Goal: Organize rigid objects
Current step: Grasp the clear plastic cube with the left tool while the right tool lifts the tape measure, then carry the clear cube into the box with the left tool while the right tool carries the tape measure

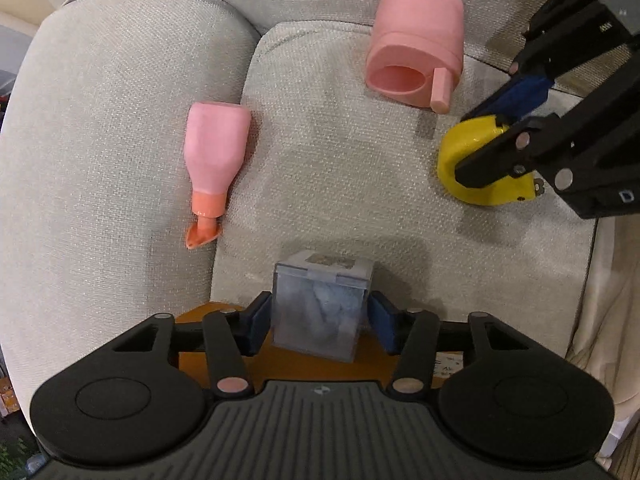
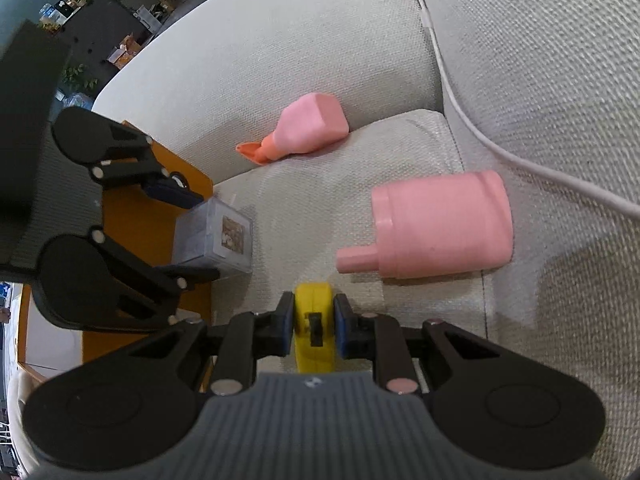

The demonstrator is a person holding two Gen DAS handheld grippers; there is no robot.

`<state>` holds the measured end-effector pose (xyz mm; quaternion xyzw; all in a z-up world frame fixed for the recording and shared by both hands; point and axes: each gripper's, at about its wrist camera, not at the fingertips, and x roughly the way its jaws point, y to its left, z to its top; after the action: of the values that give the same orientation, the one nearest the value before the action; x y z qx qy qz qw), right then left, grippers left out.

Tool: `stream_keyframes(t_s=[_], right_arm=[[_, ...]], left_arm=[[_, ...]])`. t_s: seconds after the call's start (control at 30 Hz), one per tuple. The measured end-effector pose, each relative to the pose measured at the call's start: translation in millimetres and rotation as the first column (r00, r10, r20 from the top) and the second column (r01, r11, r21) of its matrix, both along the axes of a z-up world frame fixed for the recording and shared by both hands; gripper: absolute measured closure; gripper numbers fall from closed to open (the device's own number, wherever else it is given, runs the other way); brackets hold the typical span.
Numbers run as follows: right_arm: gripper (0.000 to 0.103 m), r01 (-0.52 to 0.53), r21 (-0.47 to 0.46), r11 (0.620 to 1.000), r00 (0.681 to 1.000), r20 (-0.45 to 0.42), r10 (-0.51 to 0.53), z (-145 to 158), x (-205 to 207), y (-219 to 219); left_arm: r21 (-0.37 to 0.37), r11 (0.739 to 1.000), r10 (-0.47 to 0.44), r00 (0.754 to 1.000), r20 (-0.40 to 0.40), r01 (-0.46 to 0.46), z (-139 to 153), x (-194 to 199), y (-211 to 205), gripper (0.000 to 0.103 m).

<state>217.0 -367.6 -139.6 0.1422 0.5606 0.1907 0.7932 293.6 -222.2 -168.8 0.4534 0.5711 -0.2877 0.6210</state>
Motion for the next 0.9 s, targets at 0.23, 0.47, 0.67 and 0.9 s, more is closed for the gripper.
stream_keyframes(t_s=[0.23,0.47,0.67,0.9], right_arm=[[0.079,0.003,-0.013,1.000,1.000,0.025,-0.003,5.2,-4.4,1.1],[0.076,-0.016,-0.045,0.999,1.000,0.013,0.017,3.1,-3.7,6.1],[0.083,-0.035,-0.062,0.997,0.999,-0.002,0.035,-0.6,-4.1,11.7],[0.084,-0.050,-0.112,0.992,0.996,0.070,0.058,20.3,-18.4,17.9]], left_arm=[[-0.079,0.996,0.054,0.997,0.062,-0.049,13.9,-12.1,6.1,0.045],[-0.234,0.968,0.126,0.983,0.137,-0.091,65.6,-35.2,12.1,0.046],[-0.341,0.928,0.214,0.964,0.158,-0.150,112.0,-59.4,32.5,0.046],[-0.438,0.873,0.322,0.928,0.184,-0.216,152.2,-95.7,84.2,0.047]])
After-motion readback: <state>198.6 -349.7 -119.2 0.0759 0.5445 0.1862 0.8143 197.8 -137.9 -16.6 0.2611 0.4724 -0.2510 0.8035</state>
